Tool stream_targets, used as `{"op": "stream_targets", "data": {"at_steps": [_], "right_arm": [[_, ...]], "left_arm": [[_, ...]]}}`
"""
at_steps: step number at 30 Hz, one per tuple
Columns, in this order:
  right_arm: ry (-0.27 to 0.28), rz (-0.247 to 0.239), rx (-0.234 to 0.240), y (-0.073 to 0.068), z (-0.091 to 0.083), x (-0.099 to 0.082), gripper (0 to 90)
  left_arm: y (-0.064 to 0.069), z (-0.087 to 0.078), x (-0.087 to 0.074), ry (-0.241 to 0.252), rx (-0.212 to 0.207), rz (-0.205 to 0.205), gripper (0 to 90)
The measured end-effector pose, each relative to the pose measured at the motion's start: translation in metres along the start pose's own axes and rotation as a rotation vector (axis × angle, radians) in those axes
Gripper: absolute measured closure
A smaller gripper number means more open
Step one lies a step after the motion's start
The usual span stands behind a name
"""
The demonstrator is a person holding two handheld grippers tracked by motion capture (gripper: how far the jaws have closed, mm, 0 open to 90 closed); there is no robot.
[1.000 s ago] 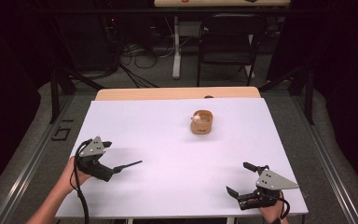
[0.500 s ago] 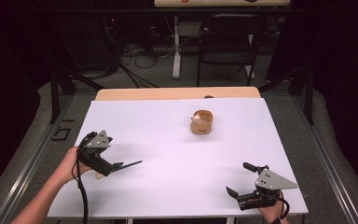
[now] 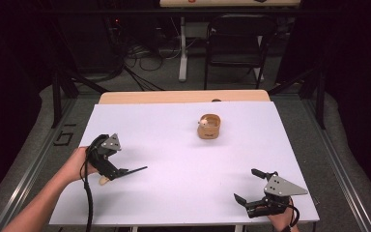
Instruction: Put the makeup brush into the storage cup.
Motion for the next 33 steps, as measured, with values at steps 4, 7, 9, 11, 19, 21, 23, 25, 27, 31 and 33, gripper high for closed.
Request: {"op": "stream_targets", "data": {"at_steps": [4, 7, 9, 11, 19, 21, 23, 25, 27, 31, 33], "right_arm": [[-0.007, -0.002, 0.002, 0.000, -0.001, 0.000, 0.0], [-0.006, 0.002, 0.003, 0.000, -0.001, -0.001, 0.0], [-0.007, 0.004, 0.004, 0.000, 0.000, -0.001, 0.0], [-0.008, 0.004, 0.002, 0.000, -0.001, -0.001, 0.0], [-0.007, 0.006, 0.000, 0.000, -0.001, -0.001, 0.0], [-0.009, 0.006, 0.003, 0.000, -0.001, -0.001, 0.0], [-0.008, 0.005, 0.002, -0.001, -0.001, -0.001, 0.0], [-0.006, 0.005, 0.004, 0.000, -0.001, -0.001, 0.0], [-0.002, 0.007, 0.001, 0.000, 0.000, -0.001, 0.0], [0.000, 0.003, 0.000, 0.000, 0.000, -0.001, 0.0], [-0.002, 0.004, 0.001, 0.000, 0.000, -0.001, 0.0]], "left_arm": [[0.000, 0.003, 0.001, -0.034, 0.009, 0.021, 0.2], [0.000, 0.006, 0.001, -0.070, 0.018, 0.033, 0.3], [0.000, 0.007, 0.001, -0.097, 0.017, 0.049, 0.3], [0.002, 0.008, 0.001, -0.120, 0.034, 0.072, 1.7], [0.007, 0.015, -0.001, -0.223, 0.040, 0.123, 0.1], [0.008, 0.017, -0.003, -0.252, 0.049, 0.133, 0.2], [0.008, 0.018, -0.004, -0.263, 0.043, 0.141, 2.7], [0.007, 0.018, -0.004, -0.265, 0.035, 0.141, 8.2], [0.007, 0.019, -0.005, -0.268, 0.025, 0.139, 12.0], [0.006, 0.021, -0.007, -0.296, 0.011, 0.150, 18.1], [0.006, 0.022, -0.008, -0.304, 0.000, 0.144, 22.6]]}}
Point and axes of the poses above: each handheld gripper's, and its own axes: z roughly forward along the jaws, x roughly out of its top, y roughly to its right, the point moved 3 cm from there along z, roughly forward along the jaws, and after that the axes turned 6 degrees about -z, right-handed, at the moved point
